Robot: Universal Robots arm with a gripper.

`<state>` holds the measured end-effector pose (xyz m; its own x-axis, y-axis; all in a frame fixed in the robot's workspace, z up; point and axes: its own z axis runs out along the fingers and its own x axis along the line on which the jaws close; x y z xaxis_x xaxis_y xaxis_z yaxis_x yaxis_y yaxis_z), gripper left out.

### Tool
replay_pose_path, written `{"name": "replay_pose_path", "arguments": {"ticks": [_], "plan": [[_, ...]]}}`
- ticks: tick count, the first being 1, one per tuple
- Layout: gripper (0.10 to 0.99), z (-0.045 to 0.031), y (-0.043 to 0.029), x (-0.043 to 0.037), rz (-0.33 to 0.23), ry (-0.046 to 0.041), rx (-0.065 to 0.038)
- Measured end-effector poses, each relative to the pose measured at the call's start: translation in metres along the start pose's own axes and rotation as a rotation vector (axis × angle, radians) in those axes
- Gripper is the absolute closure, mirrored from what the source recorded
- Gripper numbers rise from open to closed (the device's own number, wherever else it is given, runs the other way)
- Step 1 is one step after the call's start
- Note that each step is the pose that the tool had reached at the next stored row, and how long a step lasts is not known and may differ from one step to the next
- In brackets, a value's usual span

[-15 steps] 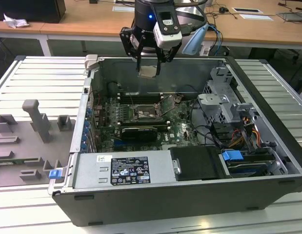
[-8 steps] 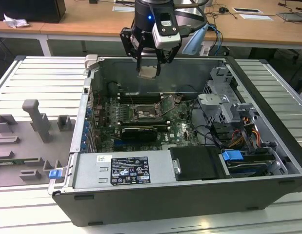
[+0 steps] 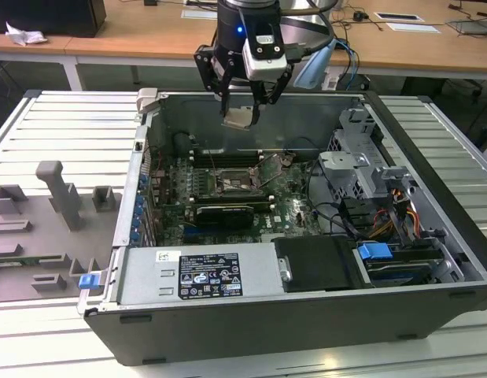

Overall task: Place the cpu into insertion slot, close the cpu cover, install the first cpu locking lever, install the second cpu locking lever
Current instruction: 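Place the cpu into insertion slot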

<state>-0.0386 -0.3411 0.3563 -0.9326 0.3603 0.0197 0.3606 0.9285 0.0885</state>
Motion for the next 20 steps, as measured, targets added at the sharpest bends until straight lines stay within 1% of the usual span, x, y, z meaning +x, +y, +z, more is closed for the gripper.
{"name": "replay_pose_path", "arguments": {"ticks": [11, 15, 20], "plan": [[0.557, 0.0018, -0.0002, 0.0000, 0.080, -0.0071, -0.002], [0.557, 0.0029, -0.0003, -0.0001, 0.126, -0.0112, -0.002], [0.557, 0.0038, -0.0003, -0.0001, 0.154, -0.0138, -0.003]]}}
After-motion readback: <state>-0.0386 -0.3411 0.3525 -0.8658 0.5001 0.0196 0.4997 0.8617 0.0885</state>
